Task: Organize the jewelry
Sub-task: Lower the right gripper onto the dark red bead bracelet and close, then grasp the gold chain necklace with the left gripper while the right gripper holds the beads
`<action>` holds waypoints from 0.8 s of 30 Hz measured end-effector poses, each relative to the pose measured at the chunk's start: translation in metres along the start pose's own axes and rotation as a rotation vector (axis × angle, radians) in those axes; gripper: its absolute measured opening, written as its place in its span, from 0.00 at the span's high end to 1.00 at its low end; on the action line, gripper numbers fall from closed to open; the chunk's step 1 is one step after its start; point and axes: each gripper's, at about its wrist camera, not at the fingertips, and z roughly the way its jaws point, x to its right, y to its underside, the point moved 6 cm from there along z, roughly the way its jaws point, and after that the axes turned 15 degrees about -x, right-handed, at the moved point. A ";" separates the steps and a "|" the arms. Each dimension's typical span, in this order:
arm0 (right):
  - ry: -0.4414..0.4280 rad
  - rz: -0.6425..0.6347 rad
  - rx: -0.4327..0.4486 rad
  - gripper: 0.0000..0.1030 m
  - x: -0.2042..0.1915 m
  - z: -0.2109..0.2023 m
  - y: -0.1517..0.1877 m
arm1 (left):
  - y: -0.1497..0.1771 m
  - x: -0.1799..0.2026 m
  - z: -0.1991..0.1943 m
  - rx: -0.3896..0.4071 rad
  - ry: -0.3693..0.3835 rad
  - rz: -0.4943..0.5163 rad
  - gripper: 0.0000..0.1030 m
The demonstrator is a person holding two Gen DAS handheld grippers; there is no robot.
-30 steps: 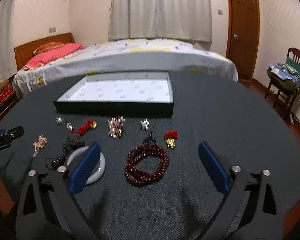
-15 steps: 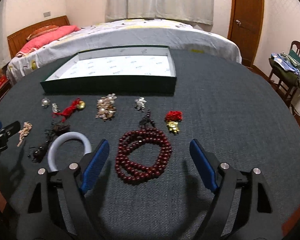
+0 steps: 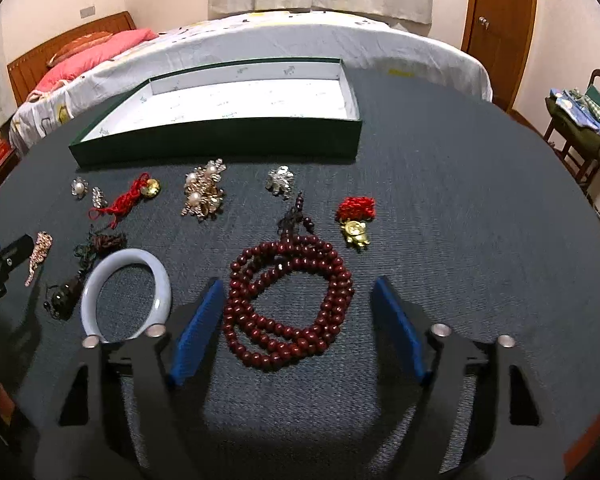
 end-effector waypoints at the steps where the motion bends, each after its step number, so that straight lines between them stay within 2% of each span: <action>1: -0.001 -0.010 0.005 0.42 -0.001 -0.001 0.001 | 0.001 0.001 0.001 -0.005 0.003 0.003 0.07; 5: -0.010 -0.028 0.028 0.64 -0.003 -0.004 0.003 | 0.004 0.006 0.006 -0.020 0.000 0.019 0.07; 6: -0.017 -0.029 0.034 0.73 -0.002 -0.005 0.004 | 0.004 0.006 0.007 -0.023 -0.003 0.021 0.07; 7: -0.024 -0.028 0.037 0.78 -0.001 -0.006 0.004 | 0.005 0.006 0.008 -0.027 0.001 0.021 0.07; 10: -0.039 -0.022 0.042 0.84 0.002 -0.007 0.005 | 0.006 0.007 0.010 -0.036 0.007 0.020 0.07; 14: -0.074 -0.004 0.045 0.84 0.005 -0.008 0.004 | 0.007 0.008 0.009 -0.036 0.004 0.028 0.07; 15: -0.078 -0.002 0.045 0.84 0.005 -0.008 0.005 | 0.006 0.009 0.009 -0.033 0.003 0.029 0.11; 16: -0.080 -0.002 0.045 0.84 0.005 -0.008 0.004 | 0.006 0.009 0.009 -0.031 -0.001 0.031 0.24; 18: -0.083 -0.004 0.046 0.84 0.004 -0.009 0.004 | 0.006 0.009 0.012 -0.045 -0.007 0.034 0.35; 24: -0.097 -0.005 0.045 0.84 0.005 -0.009 0.005 | 0.004 0.008 0.014 -0.039 0.015 0.042 0.35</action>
